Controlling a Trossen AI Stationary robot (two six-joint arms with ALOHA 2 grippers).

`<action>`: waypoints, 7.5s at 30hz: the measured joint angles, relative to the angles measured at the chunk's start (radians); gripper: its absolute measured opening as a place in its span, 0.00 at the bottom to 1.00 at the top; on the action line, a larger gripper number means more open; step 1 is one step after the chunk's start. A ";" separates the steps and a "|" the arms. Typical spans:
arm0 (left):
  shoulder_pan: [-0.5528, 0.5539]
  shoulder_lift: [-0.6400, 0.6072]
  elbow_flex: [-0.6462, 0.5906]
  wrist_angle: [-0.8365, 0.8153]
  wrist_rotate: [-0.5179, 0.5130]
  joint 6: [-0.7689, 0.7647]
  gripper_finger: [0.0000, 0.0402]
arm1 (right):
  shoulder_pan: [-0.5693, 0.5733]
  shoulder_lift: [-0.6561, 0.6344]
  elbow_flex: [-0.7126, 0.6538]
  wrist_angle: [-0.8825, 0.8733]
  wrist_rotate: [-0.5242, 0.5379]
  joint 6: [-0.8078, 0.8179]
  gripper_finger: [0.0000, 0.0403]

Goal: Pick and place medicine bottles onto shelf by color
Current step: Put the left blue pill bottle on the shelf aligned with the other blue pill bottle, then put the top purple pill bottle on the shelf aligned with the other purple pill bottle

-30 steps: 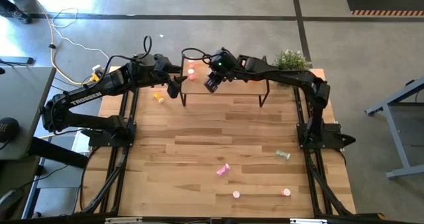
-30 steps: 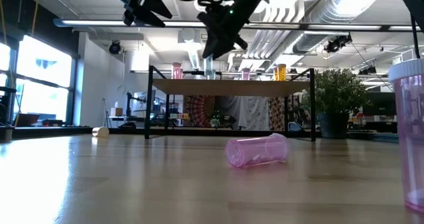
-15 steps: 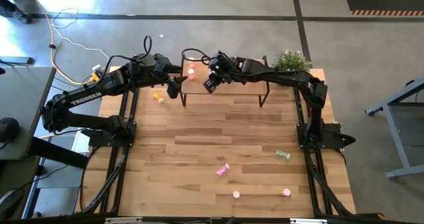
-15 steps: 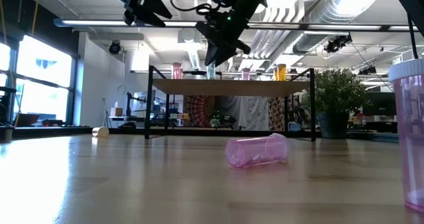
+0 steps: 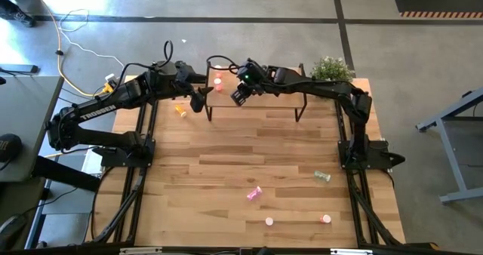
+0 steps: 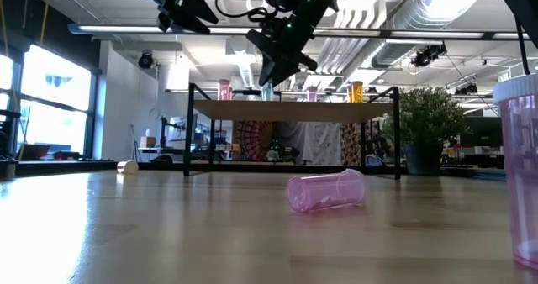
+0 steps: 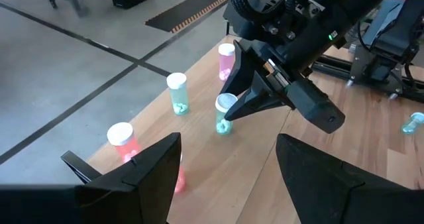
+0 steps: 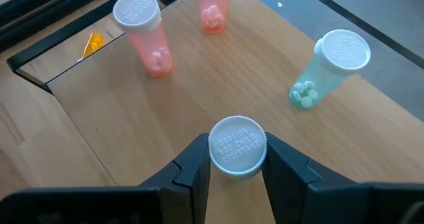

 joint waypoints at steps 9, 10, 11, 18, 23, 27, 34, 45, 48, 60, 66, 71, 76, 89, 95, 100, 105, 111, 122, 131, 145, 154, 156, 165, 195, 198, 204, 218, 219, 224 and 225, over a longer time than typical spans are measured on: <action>0.000 0.000 0.000 0.000 0.000 0.000 0.59 | 0.000 0.002 0.000 -0.010 -0.003 0.024 0.36; 0.000 0.000 0.000 0.000 0.000 0.000 0.59 | 0.000 0.003 0.000 -0.010 -0.003 0.024 0.38; 0.000 0.000 0.000 0.000 0.000 0.000 0.59 | 0.000 0.004 0.000 -0.010 -0.003 0.024 0.40; 0.000 0.000 0.000 0.000 0.000 0.000 0.59 | 0.000 0.001 0.000 -0.006 -0.002 0.050 0.47; 0.000 0.000 0.000 0.000 0.001 0.000 0.59 | -0.002 -0.009 0.000 -0.003 0.001 0.053 0.48; 0.000 0.000 0.000 0.000 0.001 0.001 0.59 | -0.002 -0.044 0.000 0.005 0.028 0.053 0.48; -0.001 0.000 0.000 0.000 0.040 0.001 0.59 | -0.001 -0.150 0.000 0.018 0.058 0.062 0.48; -0.090 0.000 0.000 0.000 0.143 -0.034 0.59 | 0.097 -0.350 0.001 -0.088 -0.013 0.210 0.48; -0.157 0.000 0.000 0.000 0.143 -0.087 0.59 | 0.144 -0.390 0.001 -0.128 -0.011 0.211 0.48; -0.494 0.010 -0.026 0.088 -0.016 -0.443 0.59 | 0.213 -0.485 0.002 -0.297 -0.010 0.208 0.48; -0.629 0.081 0.026 0.169 -0.094 -0.476 0.59 | 0.219 -0.507 0.002 -0.346 -0.012 0.207 0.48; -0.686 0.209 0.169 0.114 -0.107 -0.472 0.59 | 0.217 -0.533 0.001 -0.338 -0.013 0.208 0.48; -0.738 0.336 0.262 -0.033 -0.159 -0.507 0.59 | 0.217 -0.551 0.002 -0.332 -0.010 0.259 0.48; -0.847 0.630 0.267 -0.022 -0.195 -0.586 0.59 | 0.217 -0.553 0.001 -0.346 -0.010 0.334 0.48; -0.836 0.742 0.267 0.043 -0.169 -0.596 0.59 | 0.217 -0.550 0.001 -0.346 -0.010 0.333 0.48; -0.818 0.840 0.267 0.122 -0.097 -0.607 0.59 | 0.217 -0.550 0.001 -0.346 -0.010 0.334 0.48; -0.794 0.910 0.267 0.189 -0.043 -0.633 0.59 | 0.217 -0.550 0.001 -0.346 -0.008 0.334 0.48; -0.765 0.958 0.266 0.243 0.012 -0.641 0.59 | 0.217 -0.550 0.001 -0.346 0.039 0.334 0.48; -0.755 0.990 0.266 0.281 0.032 -0.655 0.59 | 0.217 -0.550 0.001 -0.346 0.040 0.335 0.48; -0.774 1.047 0.268 0.290 -0.004 -0.655 0.59 | 0.217 -0.549 0.001 -0.344 0.040 0.339 0.48; -0.773 1.056 0.270 0.262 -0.065 -0.593 0.46 | 0.217 -0.549 0.001 -0.341 0.039 0.339 0.48; -0.771 1.058 0.269 0.253 -0.081 -0.523 0.30 | 0.217 -0.549 0.001 -0.341 0.039 0.339 0.48; -0.771 1.058 0.268 0.254 -0.082 -0.523 0.27 | 0.217 -0.549 0.001 -0.342 0.039 0.339 0.48; -0.748 1.042 0.273 0.250 -0.010 -0.497 0.24 | 0.217 -0.549 0.001 -0.341 0.034 0.339 0.48; -0.521 0.498 0.282 0.654 0.052 -0.365 0.24 | 0.216 -0.585 0.314 -0.408 -0.072 0.092 0.48; -0.491 0.453 0.280 0.685 0.052 -0.353 0.24 | 0.216 -0.581 0.314 -0.406 -0.071 0.094 0.48; -0.446 0.404 0.281 0.788 0.069 -0.317 0.24 | 0.216 -0.560 0.313 -0.362 -0.084 0.117 0.48; -0.353 0.392 0.282 0.881 0.132 -0.270 0.24 | 0.217 -0.490 0.312 -0.157 -0.155 0.092 0.48; -0.351 0.392 0.282 0.881 0.134 -0.264 0.24 | 0.217 -0.488 0.312 -0.140 -0.155 0.086 0.48; -0.346 0.391 0.282 0.892 0.150 -0.234 0.24 | 0.216 -0.462 0.312 -0.061 -0.236 0.049 0.48; -0.346 0.391 0.282 0.898 0.150 -0.227 0.24 | 0.216 -0.458 0.312 -0.040 -0.251 0.039 0.48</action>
